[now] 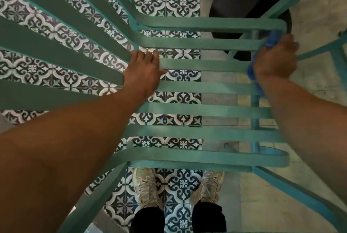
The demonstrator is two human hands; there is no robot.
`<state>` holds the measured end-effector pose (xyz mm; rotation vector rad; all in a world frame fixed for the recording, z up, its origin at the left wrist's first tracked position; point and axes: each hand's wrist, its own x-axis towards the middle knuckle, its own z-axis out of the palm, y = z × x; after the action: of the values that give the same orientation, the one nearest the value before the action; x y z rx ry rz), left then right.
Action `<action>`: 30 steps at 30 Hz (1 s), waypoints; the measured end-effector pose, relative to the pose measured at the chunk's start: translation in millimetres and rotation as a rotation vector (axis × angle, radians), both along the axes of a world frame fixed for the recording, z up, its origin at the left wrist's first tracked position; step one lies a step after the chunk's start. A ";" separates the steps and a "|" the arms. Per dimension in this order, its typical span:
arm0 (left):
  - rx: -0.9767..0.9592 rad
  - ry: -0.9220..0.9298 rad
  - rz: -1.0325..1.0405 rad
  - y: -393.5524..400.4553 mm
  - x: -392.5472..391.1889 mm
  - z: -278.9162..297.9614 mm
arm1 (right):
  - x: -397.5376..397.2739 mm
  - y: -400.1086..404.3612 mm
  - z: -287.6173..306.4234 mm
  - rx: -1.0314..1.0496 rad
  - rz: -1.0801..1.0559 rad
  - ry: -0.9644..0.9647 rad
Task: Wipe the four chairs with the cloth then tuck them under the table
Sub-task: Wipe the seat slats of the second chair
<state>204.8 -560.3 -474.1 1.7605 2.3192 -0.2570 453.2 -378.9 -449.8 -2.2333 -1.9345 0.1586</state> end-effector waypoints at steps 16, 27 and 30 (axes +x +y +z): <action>0.009 0.000 0.000 -0.6 -1.8 -3.2 | -73.7 15.8 -8.1 -0.029 0.318 0.064; -0.009 0.000 0.011 -0.1 3.3 4.1 | -56.8 -127.2 2.4 -0.336 0.678 0.121; -0.095 0.042 0.030 2.6 6.8 8.1 | -50.3 -138.1 15.2 -0.490 0.685 0.210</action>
<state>211.6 -557.7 -466.1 1.6898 2.3190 -0.3964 402.9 -516.9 -434.6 -1.5622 -2.6501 1.0035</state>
